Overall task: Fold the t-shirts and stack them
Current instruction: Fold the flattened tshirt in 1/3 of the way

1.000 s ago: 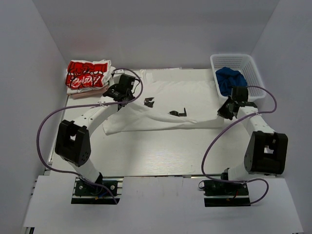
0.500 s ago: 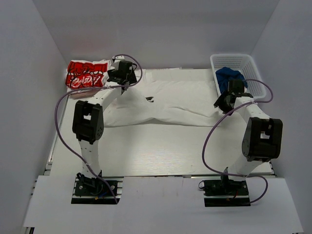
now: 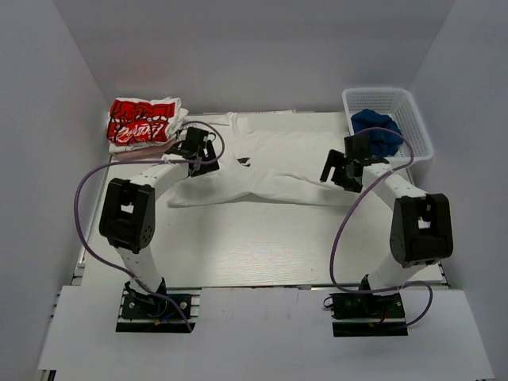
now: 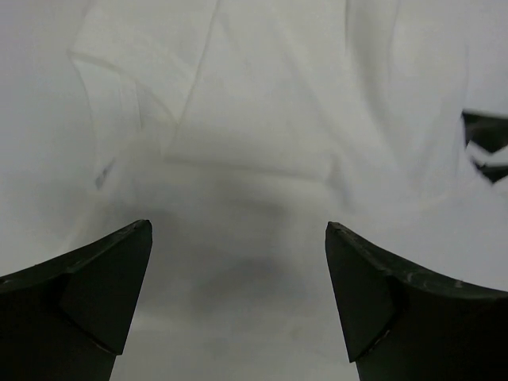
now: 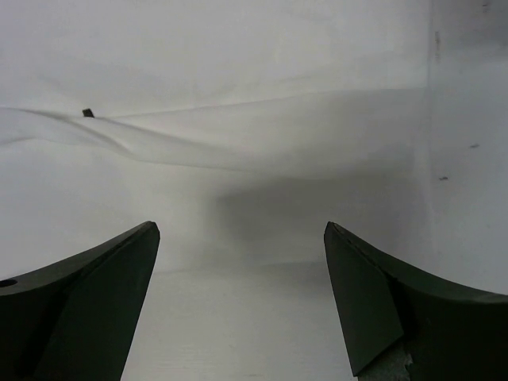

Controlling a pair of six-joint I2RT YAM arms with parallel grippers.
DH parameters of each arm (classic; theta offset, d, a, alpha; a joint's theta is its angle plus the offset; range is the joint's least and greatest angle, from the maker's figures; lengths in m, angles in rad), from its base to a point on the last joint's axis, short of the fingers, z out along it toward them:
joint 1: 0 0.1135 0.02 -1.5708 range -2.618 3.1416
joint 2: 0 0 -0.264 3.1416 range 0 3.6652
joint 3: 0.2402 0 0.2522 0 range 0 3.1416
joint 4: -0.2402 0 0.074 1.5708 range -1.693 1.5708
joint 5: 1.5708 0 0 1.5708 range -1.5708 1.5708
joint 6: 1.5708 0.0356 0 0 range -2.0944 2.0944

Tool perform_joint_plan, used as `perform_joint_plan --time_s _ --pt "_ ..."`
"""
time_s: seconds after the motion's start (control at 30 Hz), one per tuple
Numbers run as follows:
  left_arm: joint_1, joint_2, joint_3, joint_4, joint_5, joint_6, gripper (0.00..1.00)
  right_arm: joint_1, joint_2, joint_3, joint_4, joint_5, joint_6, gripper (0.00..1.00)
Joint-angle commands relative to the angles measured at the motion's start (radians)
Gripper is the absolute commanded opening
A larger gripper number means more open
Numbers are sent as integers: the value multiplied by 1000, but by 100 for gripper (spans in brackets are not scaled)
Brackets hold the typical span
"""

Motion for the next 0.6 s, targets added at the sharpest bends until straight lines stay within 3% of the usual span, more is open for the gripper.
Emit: perform_joint_plan --time_s 0.0,0.3,0.57 --pt "-12 -95 -137 77 103 -72 100 6 91 10 71 -36 -41 90" --pt "23 -20 -202 5 49 -113 100 -17 151 -112 116 29 21 90" --pt "33 -52 -422 -124 18 -222 100 -34 -23 -338 41 125 110 90"
